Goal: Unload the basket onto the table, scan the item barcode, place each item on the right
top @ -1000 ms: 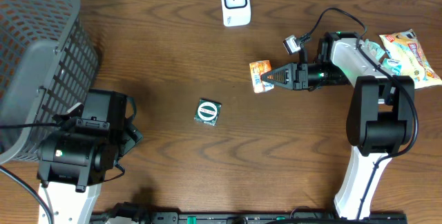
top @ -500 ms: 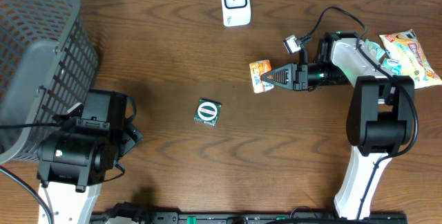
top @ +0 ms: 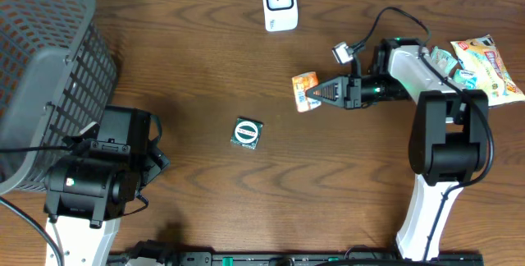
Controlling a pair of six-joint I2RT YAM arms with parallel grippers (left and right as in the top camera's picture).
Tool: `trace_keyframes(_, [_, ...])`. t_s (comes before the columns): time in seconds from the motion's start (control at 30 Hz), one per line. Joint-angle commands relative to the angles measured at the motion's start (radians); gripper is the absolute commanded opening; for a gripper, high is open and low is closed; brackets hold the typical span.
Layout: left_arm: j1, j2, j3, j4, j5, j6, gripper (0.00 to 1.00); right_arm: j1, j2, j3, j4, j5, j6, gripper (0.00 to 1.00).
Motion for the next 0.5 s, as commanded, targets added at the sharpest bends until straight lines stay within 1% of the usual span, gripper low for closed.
trace_keyframes(0.0, [0.004, -0.005, 0.019, -0.003, -0.016, -0.009, 0.98, 0.028, -0.033, 0.0, 0.059, -0.027, 0.074, 0.01])
trace_keyframes(0.13, [0.004, -0.005, 0.019, -0.003, -0.016, -0.009, 0.98, 0.039, -0.033, 0.0, 0.21, 0.023, 0.233, 0.01])
trace_keyframes(0.3, [0.004, -0.005, 0.019, -0.003, -0.016, -0.009, 0.97, 0.047, -0.033, 0.0, 0.387, 0.175, 0.491, 0.01])
trace_keyframes(0.37, [0.004, -0.005, 0.019, -0.003, -0.016, -0.01, 0.97, 0.052, -0.033, 0.0, 0.482, 0.252, 0.652, 0.01])
trace_keyframes(0.47, [0.004, -0.005, 0.019, -0.003, -0.016, -0.01, 0.98, 0.065, -0.033, 0.0, 0.652, 0.44, 0.973, 0.01])
